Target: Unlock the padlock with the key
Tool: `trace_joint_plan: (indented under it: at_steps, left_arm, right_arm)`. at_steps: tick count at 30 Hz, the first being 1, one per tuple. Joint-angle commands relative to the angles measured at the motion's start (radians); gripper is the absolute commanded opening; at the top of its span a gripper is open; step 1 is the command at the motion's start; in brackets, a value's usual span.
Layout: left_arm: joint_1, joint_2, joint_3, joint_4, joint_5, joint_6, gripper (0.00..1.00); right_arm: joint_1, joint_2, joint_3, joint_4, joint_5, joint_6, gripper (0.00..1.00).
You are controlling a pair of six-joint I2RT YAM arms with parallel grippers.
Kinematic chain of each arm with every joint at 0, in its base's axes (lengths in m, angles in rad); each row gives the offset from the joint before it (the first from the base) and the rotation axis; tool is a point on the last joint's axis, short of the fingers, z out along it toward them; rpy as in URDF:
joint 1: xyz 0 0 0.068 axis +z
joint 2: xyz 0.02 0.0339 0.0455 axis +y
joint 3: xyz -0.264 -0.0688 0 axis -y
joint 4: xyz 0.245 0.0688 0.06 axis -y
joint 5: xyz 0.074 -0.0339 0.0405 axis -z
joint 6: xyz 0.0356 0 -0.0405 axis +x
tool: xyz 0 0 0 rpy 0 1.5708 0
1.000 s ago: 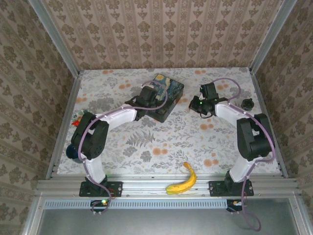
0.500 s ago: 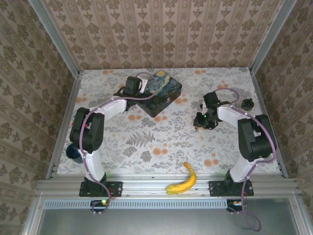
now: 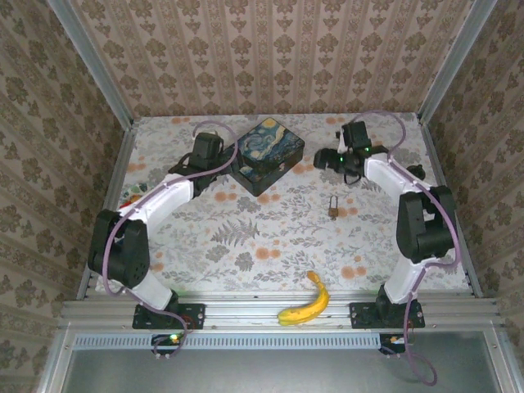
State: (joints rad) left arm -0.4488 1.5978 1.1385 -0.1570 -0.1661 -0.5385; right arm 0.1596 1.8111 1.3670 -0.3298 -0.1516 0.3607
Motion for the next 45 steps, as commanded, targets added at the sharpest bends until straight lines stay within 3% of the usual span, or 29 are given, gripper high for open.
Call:
trace_joint_plan:
  at_steps: [1, 7, 11, 14, 19, 23, 29, 33, 38, 40, 44, 45]
  left_arm:
    - [0.007, 0.037, 0.003, 0.027, -0.007, -0.065, 1.0]
    - [0.011, 0.113, 0.064, 0.016, 0.002, -0.07, 0.99]
    - [0.021, 0.18, 0.1, 0.022, 0.039, -0.084, 0.98]
    - [0.023, 0.237, 0.13, 0.051, 0.094, -0.084, 0.95]
    - [0.016, 0.317, 0.187, 0.097, 0.19, -0.061, 0.84]
    - [-0.002, 0.348, 0.239, 0.077, 0.244, -0.04, 0.71]
    - [-0.056, 0.312, 0.205, 0.076, 0.257, -0.047, 0.69]
    - [-0.061, 0.255, 0.124, 0.097, 0.239, -0.079, 0.74]
    - [-0.032, 0.102, -0.008, 0.097, 0.131, -0.045, 0.94]
    - [-0.014, 0.004, -0.082, 0.106, 0.061, 0.006, 0.99]
    - [0.033, -0.24, -0.285, 0.19, -0.189, 0.208, 1.0]
    - [0.042, -0.305, -0.347, 0.233, -0.25, 0.261, 1.0]
  right_arm:
    - [0.001, 0.146, 0.162, 0.135, -0.072, -0.009, 0.85]
    - [0.009, 0.423, 0.494, 0.11, -0.196, 0.012, 0.84]
    - [0.033, 0.565, 0.678, 0.036, -0.259, 0.025, 0.78]
    - [0.053, 0.603, 0.711, 0.01, -0.28, 0.033, 0.71]
    - [0.079, 0.527, 0.553, 0.062, -0.294, 0.047, 0.53]
    - [0.092, 0.366, 0.281, 0.176, -0.288, 0.094, 0.4]
    - [0.138, 0.128, -0.065, 0.252, -0.187, 0.152, 0.38]
    - [0.142, 0.033, -0.188, 0.247, -0.073, 0.17, 0.46]
    - [0.135, -0.084, -0.234, 0.15, 0.099, 0.119, 0.68]
    - [0.131, -0.16, -0.274, 0.13, 0.171, 0.091, 0.77]
    - [0.102, -0.358, -0.408, 0.154, 0.31, 0.022, 1.0]
    - [0.088, -0.409, -0.451, 0.18, 0.339, 0.002, 1.0]
